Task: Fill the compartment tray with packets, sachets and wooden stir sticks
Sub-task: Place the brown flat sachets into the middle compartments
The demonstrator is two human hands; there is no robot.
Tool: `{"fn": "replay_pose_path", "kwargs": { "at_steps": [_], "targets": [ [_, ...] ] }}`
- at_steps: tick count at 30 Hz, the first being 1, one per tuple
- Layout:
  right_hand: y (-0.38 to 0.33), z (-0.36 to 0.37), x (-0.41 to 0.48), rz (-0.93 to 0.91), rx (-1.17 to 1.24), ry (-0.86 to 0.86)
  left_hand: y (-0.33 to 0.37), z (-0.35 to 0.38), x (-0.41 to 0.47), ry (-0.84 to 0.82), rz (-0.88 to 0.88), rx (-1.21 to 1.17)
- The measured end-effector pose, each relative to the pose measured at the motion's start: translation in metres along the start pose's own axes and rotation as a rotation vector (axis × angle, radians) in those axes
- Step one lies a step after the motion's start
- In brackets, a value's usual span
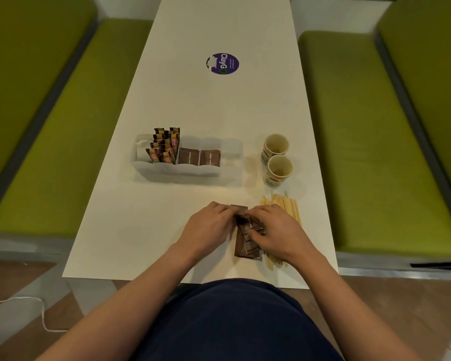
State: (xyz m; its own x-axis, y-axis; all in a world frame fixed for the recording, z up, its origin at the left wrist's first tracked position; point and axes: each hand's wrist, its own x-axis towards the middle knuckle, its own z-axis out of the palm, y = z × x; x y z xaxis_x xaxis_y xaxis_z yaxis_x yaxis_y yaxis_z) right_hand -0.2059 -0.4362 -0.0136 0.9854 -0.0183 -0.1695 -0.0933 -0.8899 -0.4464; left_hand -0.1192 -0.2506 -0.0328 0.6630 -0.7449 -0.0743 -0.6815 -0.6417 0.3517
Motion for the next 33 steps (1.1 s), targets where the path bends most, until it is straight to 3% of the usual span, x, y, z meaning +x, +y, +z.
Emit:
{"fn": "replay_pose_path", "kwargs": {
  "at_steps": [5, 13, 18, 22, 26, 33],
  "targets": [
    [0.001, 0.000, 0.004, 0.034, -0.022, -0.029, -0.001, -0.006, -0.002, 0.040, -0.159, -0.097],
    [0.009, 0.006, 0.016, -0.117, -0.168, -0.016, -0.019, -0.015, -0.003, 0.159, -0.204, -0.116],
    [0.005, 0.007, 0.023, -0.141, -0.217, 0.147, -0.030, -0.041, 0.000, 0.317, -0.155, -0.170],
    [-0.015, -0.008, 0.033, -0.018, 0.009, 0.225, -0.050, -0.083, 0.014, 0.461, -0.115, -0.146],
    [-0.038, -0.018, 0.043, 0.048, 0.391, 0.366, -0.072, -0.121, 0.036, 0.500, -0.164, -0.034],
    [-0.065, -0.021, 0.058, 0.247, 0.861, 0.554, -0.096, -0.145, 0.071, 0.204, -0.224, 0.135]
  ]
}}
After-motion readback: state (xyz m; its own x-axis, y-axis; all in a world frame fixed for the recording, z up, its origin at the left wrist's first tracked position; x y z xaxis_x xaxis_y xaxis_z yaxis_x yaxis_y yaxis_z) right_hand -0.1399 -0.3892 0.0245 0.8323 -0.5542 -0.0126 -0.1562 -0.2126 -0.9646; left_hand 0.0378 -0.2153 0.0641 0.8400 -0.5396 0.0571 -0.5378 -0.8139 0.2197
